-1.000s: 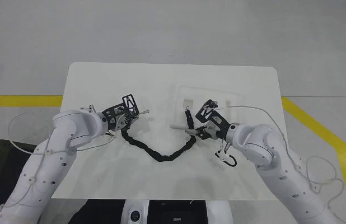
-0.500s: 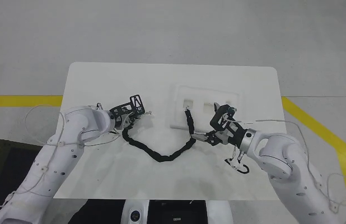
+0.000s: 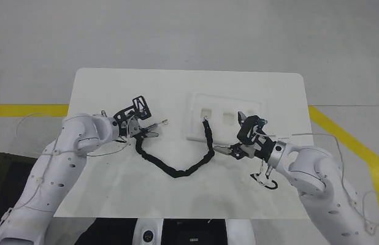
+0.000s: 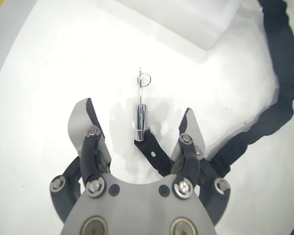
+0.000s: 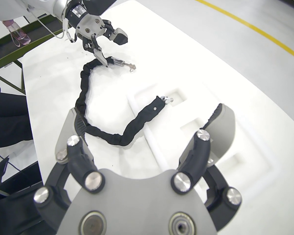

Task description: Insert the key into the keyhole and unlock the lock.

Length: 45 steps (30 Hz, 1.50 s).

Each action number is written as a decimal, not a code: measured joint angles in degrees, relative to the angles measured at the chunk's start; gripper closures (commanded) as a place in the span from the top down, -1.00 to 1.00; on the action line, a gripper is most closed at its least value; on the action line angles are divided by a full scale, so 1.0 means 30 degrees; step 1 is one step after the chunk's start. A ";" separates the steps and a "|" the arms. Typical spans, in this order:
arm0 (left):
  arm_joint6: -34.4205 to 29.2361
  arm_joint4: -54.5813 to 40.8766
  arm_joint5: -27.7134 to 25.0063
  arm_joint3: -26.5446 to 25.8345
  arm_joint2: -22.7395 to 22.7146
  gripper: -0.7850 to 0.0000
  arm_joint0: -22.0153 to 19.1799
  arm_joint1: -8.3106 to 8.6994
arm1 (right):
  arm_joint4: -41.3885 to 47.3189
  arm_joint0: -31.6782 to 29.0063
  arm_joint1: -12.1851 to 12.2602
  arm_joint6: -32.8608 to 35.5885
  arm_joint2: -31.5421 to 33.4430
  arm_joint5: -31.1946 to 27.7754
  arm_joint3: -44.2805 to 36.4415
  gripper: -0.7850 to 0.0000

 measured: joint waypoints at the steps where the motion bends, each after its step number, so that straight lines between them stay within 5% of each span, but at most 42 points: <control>1: 0.0586 -0.0292 -0.0317 0.0010 -0.0528 1.00 0.0190 0.0091 | -0.0102 -0.0088 0.0027 -0.0198 0.0202 -0.0128 0.0144 1.00; 9: 0.6178 -0.0424 -0.0001 0.1452 -0.3872 1.00 0.1445 0.0438 | -0.0943 -0.0993 0.0229 -0.2234 0.2273 -0.0389 0.0936 1.00; 16: 0.9471 0.0292 -0.0376 0.3420 -0.5474 1.00 0.0910 0.0595 | -0.1509 -0.2211 0.0397 -0.3879 0.4935 0.0559 0.1244 1.00; 26: 1.0571 0.1130 0.0016 0.4885 -0.6511 1.00 0.0284 0.0749 | -0.3641 -0.2499 0.0429 -0.5133 0.7095 0.3351 0.1705 1.00; 45: 1.0463 0.1023 -0.0001 0.4979 -0.6531 1.00 0.0192 0.0760 | -0.3829 -0.2342 0.0437 -0.5273 0.7446 0.3542 0.1863 1.00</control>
